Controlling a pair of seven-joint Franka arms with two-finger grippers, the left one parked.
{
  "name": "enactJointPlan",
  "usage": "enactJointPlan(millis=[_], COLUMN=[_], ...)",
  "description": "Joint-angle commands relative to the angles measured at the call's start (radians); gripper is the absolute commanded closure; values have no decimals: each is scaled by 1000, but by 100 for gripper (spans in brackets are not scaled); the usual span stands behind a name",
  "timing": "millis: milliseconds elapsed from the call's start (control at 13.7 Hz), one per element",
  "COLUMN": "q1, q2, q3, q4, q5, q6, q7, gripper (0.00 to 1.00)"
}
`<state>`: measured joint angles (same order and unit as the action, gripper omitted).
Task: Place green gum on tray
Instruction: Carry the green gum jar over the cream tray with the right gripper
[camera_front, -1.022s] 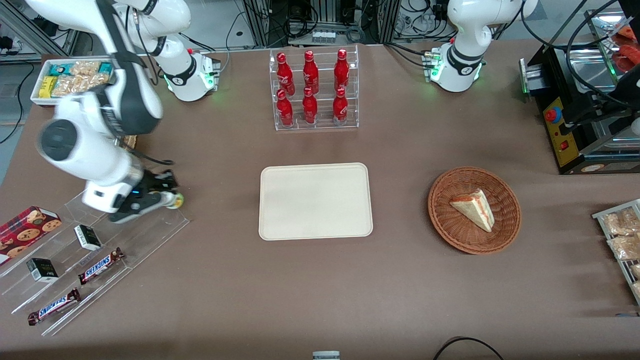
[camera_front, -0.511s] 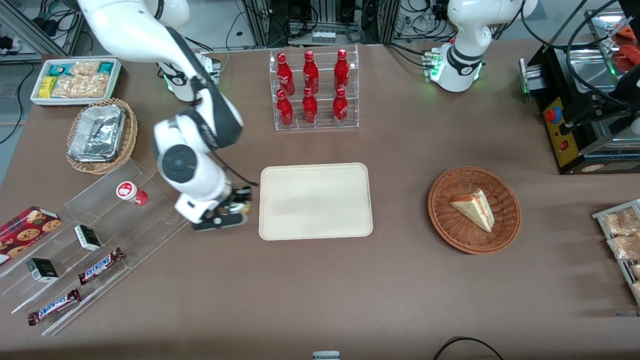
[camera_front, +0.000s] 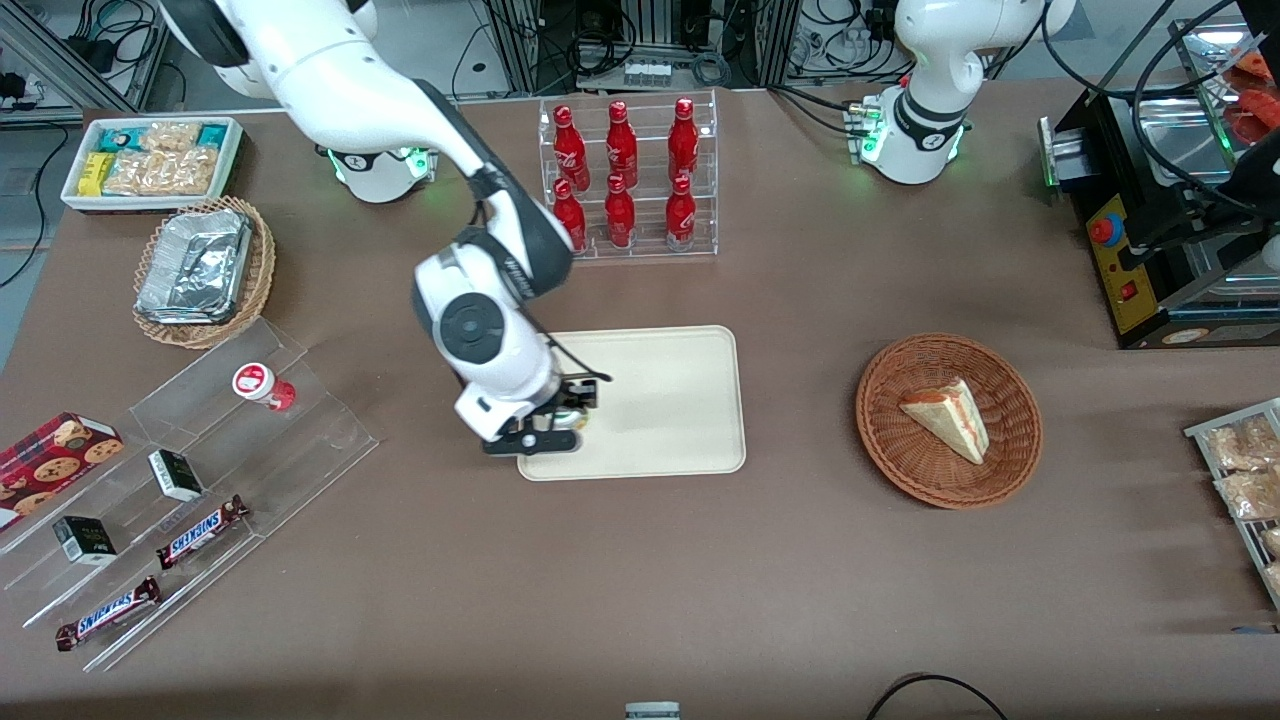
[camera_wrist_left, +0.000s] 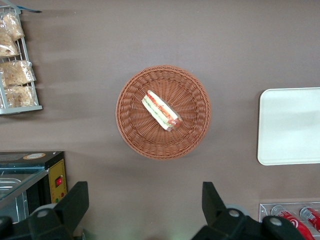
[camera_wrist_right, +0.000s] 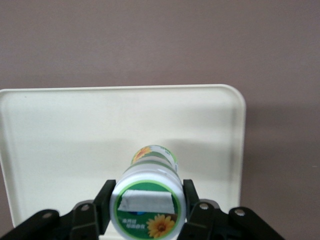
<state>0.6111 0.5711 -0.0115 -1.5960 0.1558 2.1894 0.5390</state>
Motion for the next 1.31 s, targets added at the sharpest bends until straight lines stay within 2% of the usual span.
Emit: enactJointPlan(millis=[0, 292, 803, 876, 949, 1022, 1095, 1241], q1=[61, 104, 114, 114, 114, 114, 114, 114], q2=[76, 116, 148, 154, 159, 165, 167, 167], q3=[-16, -18, -18, -18, -18, -18, -18, -18], q4=[93, 93, 85, 85, 85, 85, 85, 85], q5=[-4, -81, -99, -99, -99, -99, -101, -113], q6=[7, 39, 92, 101, 110, 112, 113, 116], q7=[74, 163, 167, 167, 165, 165, 164, 165], gripper=[100, 100, 100, 97, 82, 38, 0, 0])
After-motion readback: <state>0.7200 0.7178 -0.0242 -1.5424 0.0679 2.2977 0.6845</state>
